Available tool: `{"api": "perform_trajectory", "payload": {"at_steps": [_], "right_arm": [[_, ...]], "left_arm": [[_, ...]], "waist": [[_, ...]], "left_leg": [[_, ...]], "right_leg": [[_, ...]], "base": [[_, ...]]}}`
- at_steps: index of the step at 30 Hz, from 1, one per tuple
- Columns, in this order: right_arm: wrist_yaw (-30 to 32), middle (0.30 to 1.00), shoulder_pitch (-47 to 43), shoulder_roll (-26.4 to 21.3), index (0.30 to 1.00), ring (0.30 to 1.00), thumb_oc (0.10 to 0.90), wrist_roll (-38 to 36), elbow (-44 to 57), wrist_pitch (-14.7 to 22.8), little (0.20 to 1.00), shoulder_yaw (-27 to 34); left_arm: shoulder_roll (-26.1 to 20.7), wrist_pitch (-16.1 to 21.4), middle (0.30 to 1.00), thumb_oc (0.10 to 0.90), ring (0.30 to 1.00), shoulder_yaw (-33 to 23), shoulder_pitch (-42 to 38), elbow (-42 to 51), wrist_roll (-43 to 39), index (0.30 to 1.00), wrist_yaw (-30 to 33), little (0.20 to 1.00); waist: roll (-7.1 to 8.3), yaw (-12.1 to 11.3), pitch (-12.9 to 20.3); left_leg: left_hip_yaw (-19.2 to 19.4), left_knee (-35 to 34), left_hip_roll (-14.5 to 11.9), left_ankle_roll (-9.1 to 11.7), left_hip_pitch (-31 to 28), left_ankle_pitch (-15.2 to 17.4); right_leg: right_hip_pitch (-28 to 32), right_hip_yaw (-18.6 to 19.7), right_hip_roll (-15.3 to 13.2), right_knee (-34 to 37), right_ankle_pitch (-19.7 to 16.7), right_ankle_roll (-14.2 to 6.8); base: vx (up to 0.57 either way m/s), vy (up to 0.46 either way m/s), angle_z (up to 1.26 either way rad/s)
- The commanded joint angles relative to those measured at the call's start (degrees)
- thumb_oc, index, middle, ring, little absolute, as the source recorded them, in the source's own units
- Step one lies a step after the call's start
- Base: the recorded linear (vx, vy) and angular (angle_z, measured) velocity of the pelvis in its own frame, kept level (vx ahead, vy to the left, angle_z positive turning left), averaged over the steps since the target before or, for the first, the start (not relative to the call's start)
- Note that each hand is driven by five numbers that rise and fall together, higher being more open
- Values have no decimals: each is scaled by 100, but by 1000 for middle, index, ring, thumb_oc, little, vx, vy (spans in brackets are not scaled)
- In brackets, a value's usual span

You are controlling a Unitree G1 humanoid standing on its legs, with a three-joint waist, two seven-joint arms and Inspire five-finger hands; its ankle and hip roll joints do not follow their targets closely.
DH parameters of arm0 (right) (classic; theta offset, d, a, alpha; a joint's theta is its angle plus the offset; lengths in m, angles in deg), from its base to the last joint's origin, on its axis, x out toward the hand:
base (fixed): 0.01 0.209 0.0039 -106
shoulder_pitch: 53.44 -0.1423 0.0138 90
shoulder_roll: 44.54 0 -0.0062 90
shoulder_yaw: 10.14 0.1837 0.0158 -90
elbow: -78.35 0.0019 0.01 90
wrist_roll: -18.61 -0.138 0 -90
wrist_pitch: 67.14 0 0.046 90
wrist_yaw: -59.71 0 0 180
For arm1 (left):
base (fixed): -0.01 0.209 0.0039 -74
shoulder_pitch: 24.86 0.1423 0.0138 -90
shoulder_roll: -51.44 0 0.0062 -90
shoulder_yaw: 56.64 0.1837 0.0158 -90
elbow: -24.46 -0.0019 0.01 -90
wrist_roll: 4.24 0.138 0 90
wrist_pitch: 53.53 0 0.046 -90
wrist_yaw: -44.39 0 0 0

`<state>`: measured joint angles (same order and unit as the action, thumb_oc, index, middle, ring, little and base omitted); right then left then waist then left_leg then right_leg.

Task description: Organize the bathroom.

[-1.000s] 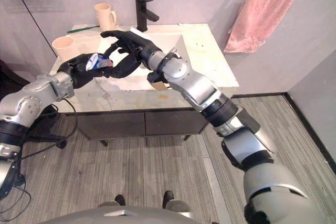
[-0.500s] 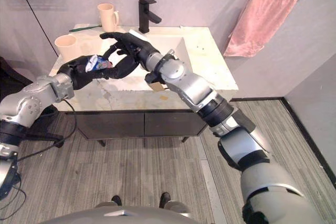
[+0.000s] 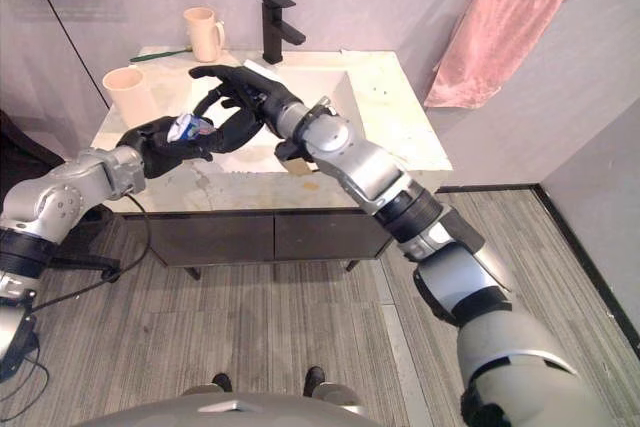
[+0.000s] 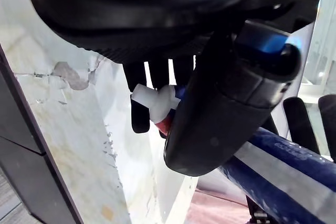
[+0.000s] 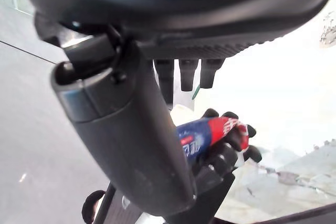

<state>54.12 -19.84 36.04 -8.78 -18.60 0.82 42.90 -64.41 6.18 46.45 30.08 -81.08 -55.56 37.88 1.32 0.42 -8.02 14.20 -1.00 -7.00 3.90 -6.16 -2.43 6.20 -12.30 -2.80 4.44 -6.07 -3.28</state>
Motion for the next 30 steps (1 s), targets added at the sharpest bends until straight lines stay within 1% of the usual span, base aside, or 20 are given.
{"api": "perform_trajectory", "payload": {"at_steps": [1, 10, 20, 26, 30], "right_arm": [[6, 900, -473, 485, 900, 900, 800, -79, 178, 854, 900, 124], [-42, 900, -448, 431, 900, 900, 800, -136, 274, 813, 900, 100], [-53, 900, -427, 343, 900, 900, 800, 55, 267, 687, 900, 130], [-55, 900, -371, 162, 900, 900, 800, 288, 287, 641, 900, 187], [-29, 900, -354, -63, 900, 900, 800, 269, 378, 500, 900, 305]], "left_arm": [[208, 534, 300, 400, 300, -57, -832, 304, -337, 300, -242, 300], [177, 560, 300, 400, 300, -82, -828, 326, -330, 300, -180, 300], [150, 648, 300, 400, 300, -166, -808, 288, -264, 300, -144, 300], [35, 667, 300, 400, 300, -248, -765, 306, -214, 300, -111, 300], [-138, 703, 300, 400, 300, -410, -617, 357, -144, 300, -185, 300]], "waist": [[-138, -56, 538], [-149, -27, 546], [-143, -23, 542], [-148, -26, 522], [-167, -31, 496]], "left_leg": [[-199, 658, -383, 79, 308, 65], [-162, 671, -406, 88, 307, 54], [-152, 652, -384, 77, 293, 73], [-93, 663, -392, 82, 301, 79], [-64, 664, -370, 76, 304, 111]], "right_leg": [[-123, 269, -113, -214, 882, -80], [-127, 293, -107, -213, 886, -74], [-132, 268, -123, -222, 884, -77], [-125, 197, -161, -210, 878, -90], [-158, 156, -218, -244, 874, -115]], "base": [[0, 0, 0], [0, 0, 0], [0, 0, 0], [0, 0, 0], [0, 0, 0]]}}
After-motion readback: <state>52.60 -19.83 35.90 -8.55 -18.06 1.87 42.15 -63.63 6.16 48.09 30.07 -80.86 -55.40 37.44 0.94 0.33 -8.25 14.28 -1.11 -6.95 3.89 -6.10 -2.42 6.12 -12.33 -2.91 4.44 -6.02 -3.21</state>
